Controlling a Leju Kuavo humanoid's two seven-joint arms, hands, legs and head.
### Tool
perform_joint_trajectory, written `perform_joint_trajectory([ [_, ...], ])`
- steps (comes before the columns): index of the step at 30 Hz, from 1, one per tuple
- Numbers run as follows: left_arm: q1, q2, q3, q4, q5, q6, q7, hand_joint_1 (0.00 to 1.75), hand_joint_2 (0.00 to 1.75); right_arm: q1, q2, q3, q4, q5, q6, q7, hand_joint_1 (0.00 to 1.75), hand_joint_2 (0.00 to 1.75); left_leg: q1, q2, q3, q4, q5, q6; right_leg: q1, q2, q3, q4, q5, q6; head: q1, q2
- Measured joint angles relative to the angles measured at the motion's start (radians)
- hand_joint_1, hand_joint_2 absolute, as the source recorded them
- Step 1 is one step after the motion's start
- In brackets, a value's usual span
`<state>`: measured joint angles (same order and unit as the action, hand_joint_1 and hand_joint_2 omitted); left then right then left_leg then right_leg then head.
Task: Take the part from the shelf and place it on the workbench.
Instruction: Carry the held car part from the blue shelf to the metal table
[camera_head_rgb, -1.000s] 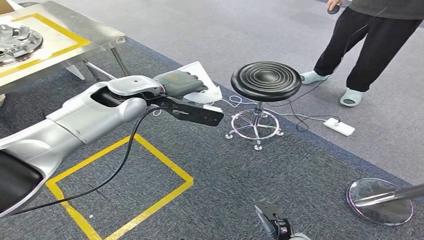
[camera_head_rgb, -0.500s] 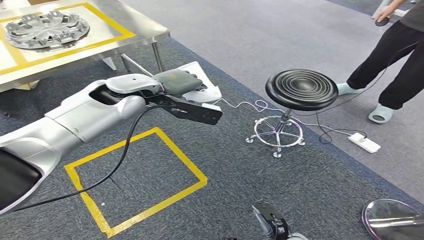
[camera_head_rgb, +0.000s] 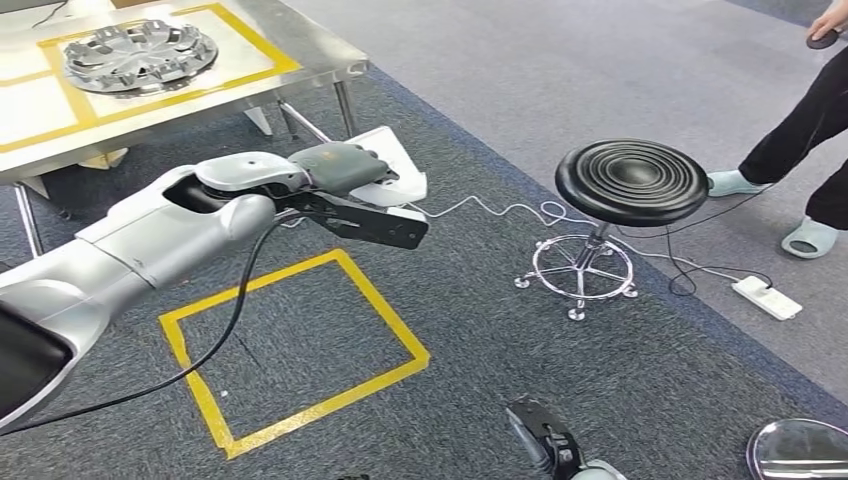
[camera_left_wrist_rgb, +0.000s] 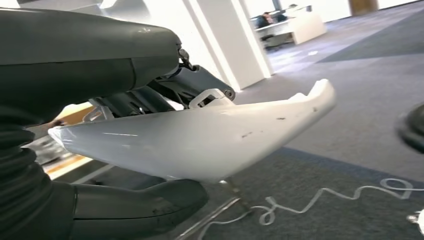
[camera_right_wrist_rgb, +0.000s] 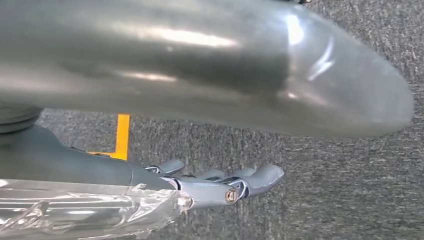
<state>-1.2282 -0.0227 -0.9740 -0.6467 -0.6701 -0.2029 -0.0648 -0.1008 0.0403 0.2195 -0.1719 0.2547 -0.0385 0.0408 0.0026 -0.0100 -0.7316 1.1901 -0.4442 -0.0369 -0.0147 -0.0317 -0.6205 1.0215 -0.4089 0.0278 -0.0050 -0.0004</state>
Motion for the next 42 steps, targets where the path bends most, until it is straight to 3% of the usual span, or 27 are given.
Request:
perform_joint_trajectory([
  [2, -0.002, 0.022, 0.002, -0.008, 0.001, 0.002, -0.001, 1.75, 1.75, -0.003, 0.002, 0.000, 0.000, 0.010, 0.000, 0.004, 0.00, 0.00, -0.009, 0.041, 0.068, -0.131, 0.051, 0.012, 0.005, -0.011, 0.002, 0.002, -0.003, 0.005, -0.001, 0.000],
  [4, 0.000, 0.044, 0.004, -0.019, 0.003, 0.003, -0.003, 1.75, 1.75, -0.003, 0.005, 0.000, 0.000, 0.017, -0.001, 0.007, 0.00, 0.00, -0.018, 0.064, 0.096, -0.192, 0.061, 0.023, 0.011, -0.025, 0.002, 0.004, -0.006, 0.012, -0.002, 0.000],
  [6, 0.007, 0.064, 0.004, -0.031, 0.004, 0.002, -0.004, 1.75, 1.75, -0.005, 0.007, 0.000, 0.000, 0.022, -0.002, 0.009, 0.00, 0.00, -0.017, 0.047, 0.094, -0.197, 0.062, 0.032, 0.011, -0.038, 0.003, 0.004, -0.010, 0.020, -0.002, 0.000],
  [8, 0.011, 0.078, 0.004, -0.040, 0.004, 0.002, -0.004, 1.75, 1.75, -0.006, 0.008, 0.000, 0.000, 0.024, -0.003, 0.009, 0.00, 0.00, -0.010, 0.030, 0.096, -0.201, 0.065, 0.042, 0.009, -0.019, -0.010, 0.038, -0.036, 0.030, -0.002, 0.000],
  [11, 0.019, 0.082, 0.003, -0.049, 0.004, 0.001, -0.004, 1.75, 1.75, -0.004, 0.008, 0.000, 0.000, 0.024, -0.003, 0.010, 0.00, 0.00, -0.005, -0.001, 0.097, -0.202, 0.067, 0.049, 0.006, 0.019, -0.093, 0.222, -0.124, 0.040, 0.001, 0.000],
  [12, 0.024, 0.082, 0.002, -0.050, 0.003, 0.001, -0.004, 1.75, 1.75, -0.004, 0.008, 0.000, 0.000, 0.024, -0.003, 0.010, 0.00, 0.00, -0.005, -0.011, 0.097, -0.201, 0.067, 0.049, 0.006, 0.022, -0.119, 0.273, -0.138, 0.042, 0.001, 0.000],
  [13, 0.028, 0.082, 0.002, -0.051, 0.003, 0.000, -0.004, 1.75, 1.75, -0.004, 0.008, 0.000, 0.000, 0.023, -0.003, 0.009, 0.00, 0.00, -0.005, -0.021, 0.097, -0.201, 0.067, 0.049, 0.005, 0.024, -0.130, 0.288, -0.133, 0.042, 0.001, 0.000],
  [14, 0.030, 0.080, 0.002, -0.051, 0.003, 0.000, -0.004, 1.75, 1.75, -0.003, 0.008, 0.000, 0.000, 0.022, -0.003, 0.008, 0.00, 0.00, -0.004, -0.030, 0.098, -0.200, 0.066, 0.048, 0.005, 0.026, -0.121, 0.263, -0.110, 0.042, 0.000, 0.000],
  [16, 0.031, 0.071, 0.002, -0.051, 0.002, 0.000, -0.003, 1.75, 1.75, -0.003, 0.008, 0.000, 0.000, 0.018, -0.003, 0.004, 0.00, 0.00, -0.002, -0.049, 0.098, -0.197, 0.065, 0.043, -0.001, 0.045, -0.062, 0.133, -0.040, 0.044, 0.000, 0.000],
  [18, 0.030, 0.057, 0.002, -0.051, 0.000, 0.000, 0.000, 1.75, 1.75, -0.002, 0.008, -0.002, 0.000, 0.012, -0.002, -0.002, 0.00, 0.00, -0.002, -0.066, 0.093, -0.193, 0.066, 0.033, -0.006, 0.072, -0.011, 0.028, -0.007, 0.041, 0.000, 0.000],
  [19, 0.030, 0.049, 0.001, -0.051, -0.001, 0.000, 0.001, 1.75, 1.75, -0.001, 0.008, -0.003, 0.000, 0.010, -0.001, -0.006, 0.00, 0.00, -0.001, -0.073, 0.090, -0.193, 0.068, 0.027, -0.006, 0.079, -0.003, 0.012, -0.008, 0.037, 0.000, 0.000],
  [21, 0.030, 0.035, 0.000, -0.050, -0.005, 0.001, 0.004, 1.75, 1.75, 0.001, 0.007, -0.005, 0.000, 0.006, 0.001, -0.011, 0.00, 0.00, 0.002, -0.081, 0.084, -0.196, 0.072, 0.016, -0.004, 0.072, -0.002, 0.008, -0.006, 0.023, 0.000, 0.000],
  [23, 0.029, 0.025, 0.000, -0.050, -0.008, 0.002, 0.007, 1.75, 1.75, 0.002, 0.004, -0.011, 0.000, 0.004, 0.001, -0.015, 0.00, 0.00, 0.001, -0.057, 0.073, -0.173, 0.051, 0.007, -0.005, 0.062, -0.001, 0.003, -0.002, 0.010, -0.004, 0.000],
  [24, 0.027, 0.019, 0.000, -0.049, -0.009, 0.003, 0.009, 1.75, 1.75, 0.004, 0.002, -0.015, 0.000, 0.004, 0.002, -0.017, 0.00, 0.00, 0.000, -0.039, 0.055, -0.134, 0.025, 0.003, -0.007, 0.056, 0.000, -0.001, 0.000, 0.006, -0.006, 0.000],
  [26, 0.027, 0.008, -0.001, -0.048, -0.009, 0.004, 0.011, 1.75, 1.75, 0.009, 0.000, -0.021, 0.000, 0.004, 0.002, -0.018, 0.00, 0.00, -0.001, -0.013, -0.003, -0.006, -0.039, -0.002, -0.006, 0.042, 0.000, -0.001, 0.000, 0.002, -0.010, 0.000],
  [28, 0.029, 0.001, -0.001, -0.045, -0.009, 0.004, 0.011, 1.75, 1.75, 0.014, -0.002, -0.024, 0.000, 0.004, 0.002, -0.018, 0.00, 0.00, -0.001, -0.009, -0.044, 0.082, -0.063, -0.004, -0.006, 0.026, 0.000, -0.001, -0.001, 0.001, -0.010, 0.000],
  [29, 0.030, 0.000, -0.001, -0.044, -0.009, 0.004, 0.011, 1.75, 1.75, 0.015, -0.003, -0.025, 0.000, 0.005, 0.002, -0.018, 0.00, 0.00, -0.001, -0.008, -0.039, 0.075, -0.046, -0.003, -0.006, 0.019, 0.001, -0.001, -0.002, 0.001, -0.010, 0.000],
  [30, 0.029, -0.002, -0.001, -0.043, -0.009, 0.004, 0.011, 1.75, 1.75, 0.015, -0.003, -0.026, 0.000, 0.006, 0.002, -0.019, 0.00, 0.00, -0.001, -0.005, -0.016, 0.031, -0.016, -0.001, -0.006, 0.013, 0.003, -0.001, -0.002, 0.002, -0.010, 0.000],
  [32, 0.024, -0.005, 0.000, -0.043, -0.009, 0.005, 0.011, 1.75, 1.75, 0.013, -0.004, -0.027, 0.000, 0.007, 0.002, -0.019, 0.00, 0.00, -0.005, 0.020, 0.055, -0.099, 0.042, 0.005, -0.002, 0.001, 0.006, 0.001, -0.006, 0.007, -0.011, 0.000],
  [33, 0.021, -0.007, 0.000, -0.042, -0.009, 0.005, 0.011, 1.75, 1.75, 0.013, -0.004, -0.028, 0.000, 0.008, 0.002, -0.019, 0.00, 0.00, -0.008, 0.033, 0.081, -0.149, 0.054, 0.010, 0.001, -0.005, 0.006, 0.002, -0.007, 0.011, -0.011, 0.000],
  [35, 0.018, -0.010, 0.000, -0.042, -0.009, 0.005, 0.011, 1.75, 1.75, 0.014, -0.005, -0.028, 0.000, 0.009, 0.002, -0.019, 0.00, 0.00, -0.013, 0.040, 0.098, -0.189, 0.053, 0.020, 0.006, -0.018, 0.007, 0.002, -0.009, 0.020, -0.010, 0.000],
  [38, 0.018, -0.009, 0.001, -0.039, -0.009, 0.006, 0.011, 1.75, 1.75, 0.012, -0.006, -0.028, 0.000, 0.011, 0.002, -0.019, 0.00, 0.00, -0.008, 0.018, 0.098, -0.195, 0.055, 0.038, 0.004, -0.021, 0.004, 0.016, -0.026, 0.035, -0.007, 0.000],
  [39, 0.018, -0.010, 0.001, -0.038, -0.009, 0.007, 0.011, 1.75, 1.75, 0.011, -0.006, -0.028, 0.000, 0.012, 0.002, -0.018, 0.00, 0.00, -0.005, 0.011, 0.099, -0.196, 0.057, 0.043, 0.003, -0.009, -0.011, 0.048, -0.047, 0.039, -0.006, 0.000],
  [42, 0.022, -0.011, 0.001, -0.033, -0.008, 0.009, 0.011, 1.75, 1.75, 0.012, -0.007, -0.028, 0.000, 0.014, 0.004, -0.016, 0.00, 0.00, -0.003, -0.009, 0.099, -0.196, 0.057, 0.051, 0.002, 0.021, -0.102, 0.236, -0.128, 0.046, -0.001, 0.000],
])
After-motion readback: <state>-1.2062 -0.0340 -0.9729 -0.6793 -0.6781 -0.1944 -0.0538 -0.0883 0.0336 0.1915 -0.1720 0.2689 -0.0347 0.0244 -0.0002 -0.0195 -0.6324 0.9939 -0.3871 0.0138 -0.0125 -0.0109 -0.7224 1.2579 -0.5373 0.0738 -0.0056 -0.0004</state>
